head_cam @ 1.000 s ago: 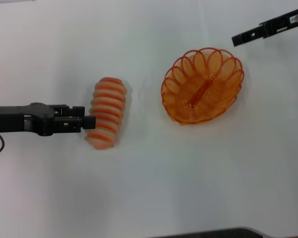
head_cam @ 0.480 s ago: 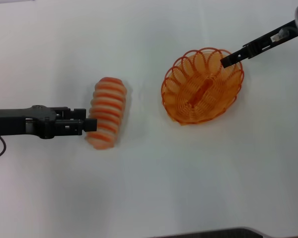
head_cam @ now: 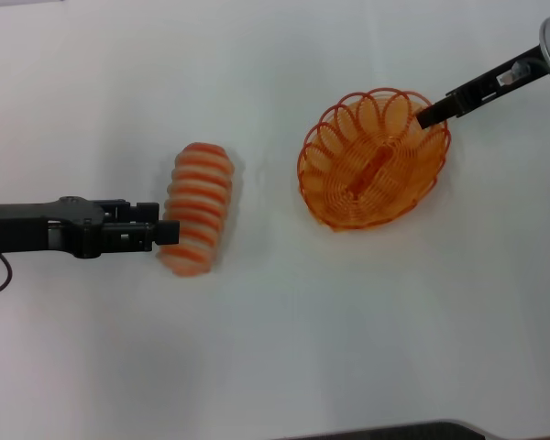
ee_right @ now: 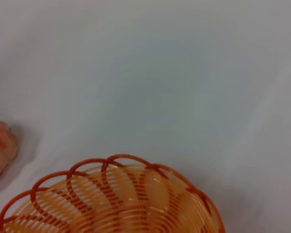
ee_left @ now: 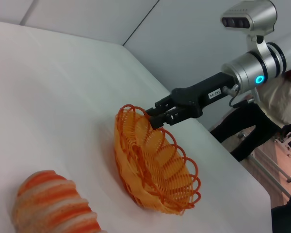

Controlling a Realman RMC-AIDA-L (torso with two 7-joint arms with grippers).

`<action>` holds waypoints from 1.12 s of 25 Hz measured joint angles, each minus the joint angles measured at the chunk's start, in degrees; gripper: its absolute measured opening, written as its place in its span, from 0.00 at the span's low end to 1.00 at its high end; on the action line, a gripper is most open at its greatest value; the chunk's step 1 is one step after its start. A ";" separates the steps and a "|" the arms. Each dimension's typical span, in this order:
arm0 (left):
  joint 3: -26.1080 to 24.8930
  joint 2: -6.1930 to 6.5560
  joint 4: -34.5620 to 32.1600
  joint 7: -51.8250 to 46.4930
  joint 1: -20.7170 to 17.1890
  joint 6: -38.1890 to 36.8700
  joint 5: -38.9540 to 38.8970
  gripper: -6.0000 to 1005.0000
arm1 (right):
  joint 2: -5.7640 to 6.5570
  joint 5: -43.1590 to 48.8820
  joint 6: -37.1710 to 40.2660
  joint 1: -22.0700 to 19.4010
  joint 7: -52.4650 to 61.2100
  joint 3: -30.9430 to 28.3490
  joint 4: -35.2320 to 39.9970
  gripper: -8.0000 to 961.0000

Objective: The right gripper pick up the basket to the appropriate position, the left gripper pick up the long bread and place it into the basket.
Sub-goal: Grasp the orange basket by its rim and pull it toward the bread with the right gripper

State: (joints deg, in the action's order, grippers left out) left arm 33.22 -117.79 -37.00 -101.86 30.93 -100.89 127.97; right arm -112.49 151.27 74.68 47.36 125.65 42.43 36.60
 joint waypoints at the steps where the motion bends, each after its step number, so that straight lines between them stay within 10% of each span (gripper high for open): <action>1: 0.00 0.00 0.00 0.00 0.00 0.00 0.00 0.72 | 0.04 0.00 -0.03 -0.05 -0.01 0.02 -0.17 0.49; 15: 0.00 0.02 0.00 0.04 0.14 0.15 -0.08 0.72 | 0.35 -1.92 0.44 -1.72 -0.73 -2.00 -0.71 0.11; 28: -0.79 0.39 -0.14 0.09 1.17 0.26 -0.80 0.72 | 1.59 -26.00 2.46 -14.48 -4.22 -6.99 -0.90 0.10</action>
State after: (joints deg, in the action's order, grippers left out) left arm 32.43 -117.40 -37.14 -101.77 32.10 -100.63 127.17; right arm -110.90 125.27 77.13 32.88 121.43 35.44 35.70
